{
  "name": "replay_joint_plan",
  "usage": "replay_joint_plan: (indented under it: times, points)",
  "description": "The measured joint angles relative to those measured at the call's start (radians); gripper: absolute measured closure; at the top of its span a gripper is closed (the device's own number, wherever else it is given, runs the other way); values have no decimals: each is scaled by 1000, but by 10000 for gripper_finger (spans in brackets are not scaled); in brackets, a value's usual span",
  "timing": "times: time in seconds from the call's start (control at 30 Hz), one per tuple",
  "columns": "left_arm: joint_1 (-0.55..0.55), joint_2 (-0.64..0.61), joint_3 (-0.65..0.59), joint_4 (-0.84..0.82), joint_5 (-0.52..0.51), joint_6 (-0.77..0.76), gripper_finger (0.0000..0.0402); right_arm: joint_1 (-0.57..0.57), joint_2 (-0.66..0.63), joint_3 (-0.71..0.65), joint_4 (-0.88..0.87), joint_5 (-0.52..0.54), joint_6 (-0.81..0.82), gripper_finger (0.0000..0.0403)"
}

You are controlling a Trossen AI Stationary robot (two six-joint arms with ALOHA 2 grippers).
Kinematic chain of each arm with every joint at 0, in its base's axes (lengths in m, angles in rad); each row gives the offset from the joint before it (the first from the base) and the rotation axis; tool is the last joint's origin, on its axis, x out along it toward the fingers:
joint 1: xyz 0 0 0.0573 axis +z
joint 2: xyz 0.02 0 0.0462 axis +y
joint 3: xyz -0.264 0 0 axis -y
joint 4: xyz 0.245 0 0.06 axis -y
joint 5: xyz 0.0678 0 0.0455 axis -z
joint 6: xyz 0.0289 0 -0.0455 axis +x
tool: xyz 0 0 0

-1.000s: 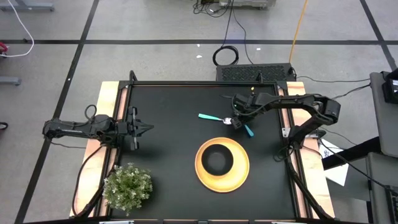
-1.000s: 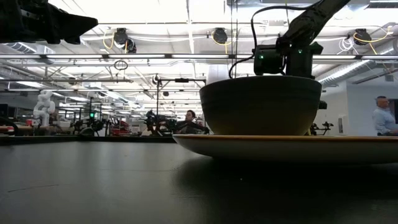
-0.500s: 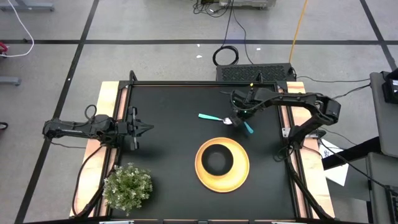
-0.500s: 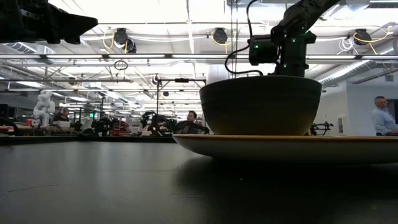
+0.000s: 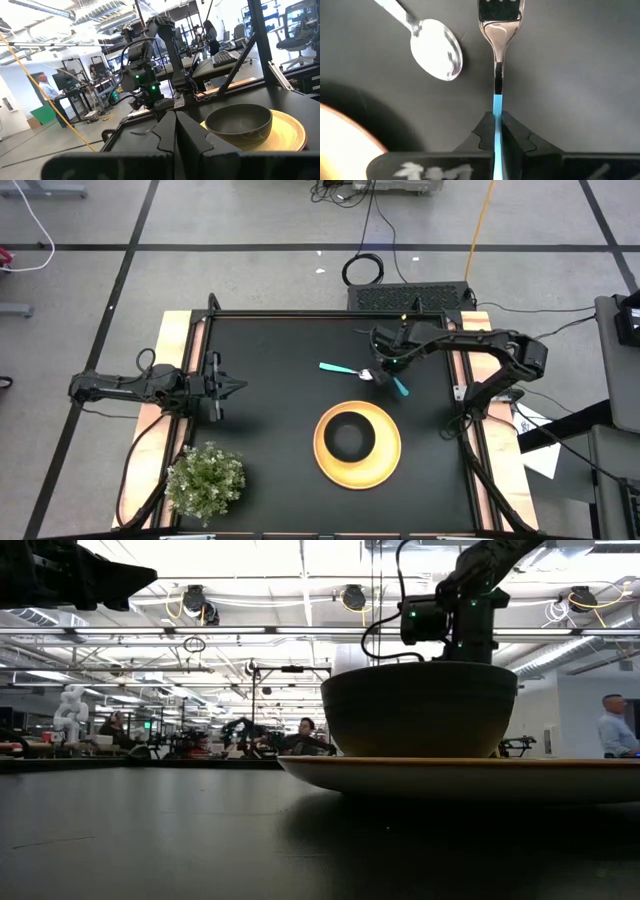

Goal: Set table place
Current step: Put the blue fork to the right of the black bowl on the yellow plate

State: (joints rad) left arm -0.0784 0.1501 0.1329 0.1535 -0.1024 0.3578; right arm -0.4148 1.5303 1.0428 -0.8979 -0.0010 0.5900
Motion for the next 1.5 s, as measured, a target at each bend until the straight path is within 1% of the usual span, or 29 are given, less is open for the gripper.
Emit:
replay_joint_plan:
  times: [0.2,0.53,1.07,1.23,1.4,1.5]
  points:
    - [0,0,0,-2,0,0,382,56,0,0,-52,0,40,403]
    - [0,0,0,-2,0,-3,382,141,-1,0,-65,-4,105,400]
    - [0,0,0,-1,0,-6,382,156,-2,0,-65,-4,111,402]
    - [0,0,0,-2,0,-6,382,176,-38,1,-77,5,162,402]
    - [0,0,0,-6,0,-9,382,210,-111,0,-108,55,242,402]
    - [0,0,0,-7,0,-9,382,239,-149,0,-133,58,301,402]
